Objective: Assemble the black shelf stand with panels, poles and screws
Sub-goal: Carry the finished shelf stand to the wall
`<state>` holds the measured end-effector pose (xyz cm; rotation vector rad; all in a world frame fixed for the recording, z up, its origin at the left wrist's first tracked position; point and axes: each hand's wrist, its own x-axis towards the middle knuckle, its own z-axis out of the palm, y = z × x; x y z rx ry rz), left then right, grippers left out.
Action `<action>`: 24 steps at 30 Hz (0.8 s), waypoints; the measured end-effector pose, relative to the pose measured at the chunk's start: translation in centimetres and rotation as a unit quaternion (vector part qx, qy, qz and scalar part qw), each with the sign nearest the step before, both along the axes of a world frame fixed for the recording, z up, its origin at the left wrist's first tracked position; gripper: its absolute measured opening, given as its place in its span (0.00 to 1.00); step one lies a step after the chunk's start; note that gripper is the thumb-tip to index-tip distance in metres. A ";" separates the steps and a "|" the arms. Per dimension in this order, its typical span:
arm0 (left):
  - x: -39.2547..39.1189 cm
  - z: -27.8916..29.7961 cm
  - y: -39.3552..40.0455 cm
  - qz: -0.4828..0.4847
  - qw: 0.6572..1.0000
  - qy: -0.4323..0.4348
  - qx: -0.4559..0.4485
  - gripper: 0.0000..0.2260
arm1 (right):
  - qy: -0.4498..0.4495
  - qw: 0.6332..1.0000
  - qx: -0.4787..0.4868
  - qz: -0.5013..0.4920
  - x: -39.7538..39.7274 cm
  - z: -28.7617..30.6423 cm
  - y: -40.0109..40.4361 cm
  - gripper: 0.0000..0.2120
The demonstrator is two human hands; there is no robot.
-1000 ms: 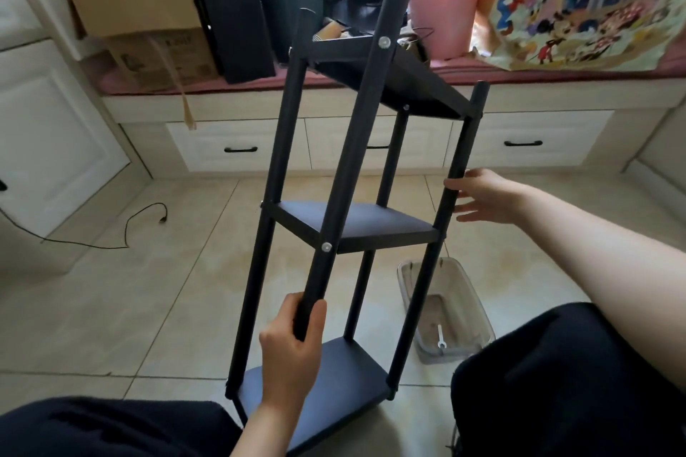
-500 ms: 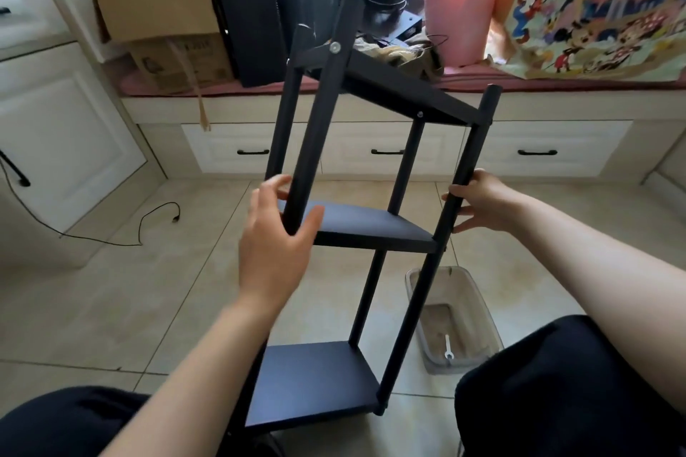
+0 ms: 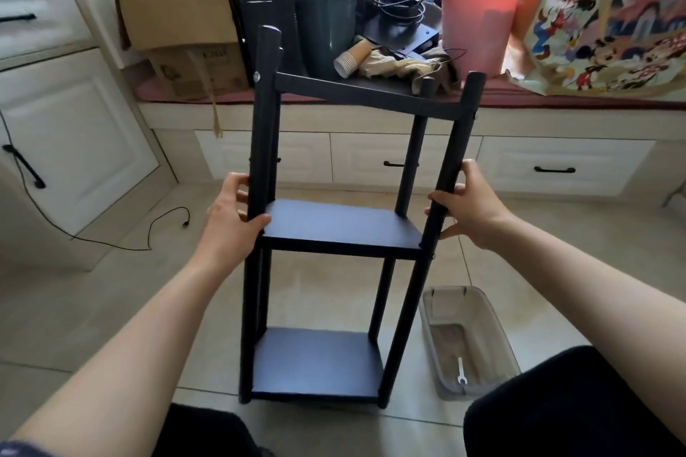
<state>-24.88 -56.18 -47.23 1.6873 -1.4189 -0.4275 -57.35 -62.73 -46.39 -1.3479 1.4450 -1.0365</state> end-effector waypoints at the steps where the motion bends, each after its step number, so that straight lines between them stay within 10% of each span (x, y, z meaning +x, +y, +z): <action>1: 0.0 -0.4 -0.1 0.004 1.000 -0.010 0.005 0.21 | 0.003 1.000 -0.010 -0.006 0.1 0.0 -0.1 0.16; 24: 0.1 -4.4 -0.2 0.031 0.999 -0.013 0.027 0.22 | 0.002 0.999 -0.030 0.029 0.2 -0.2 0.4 0.15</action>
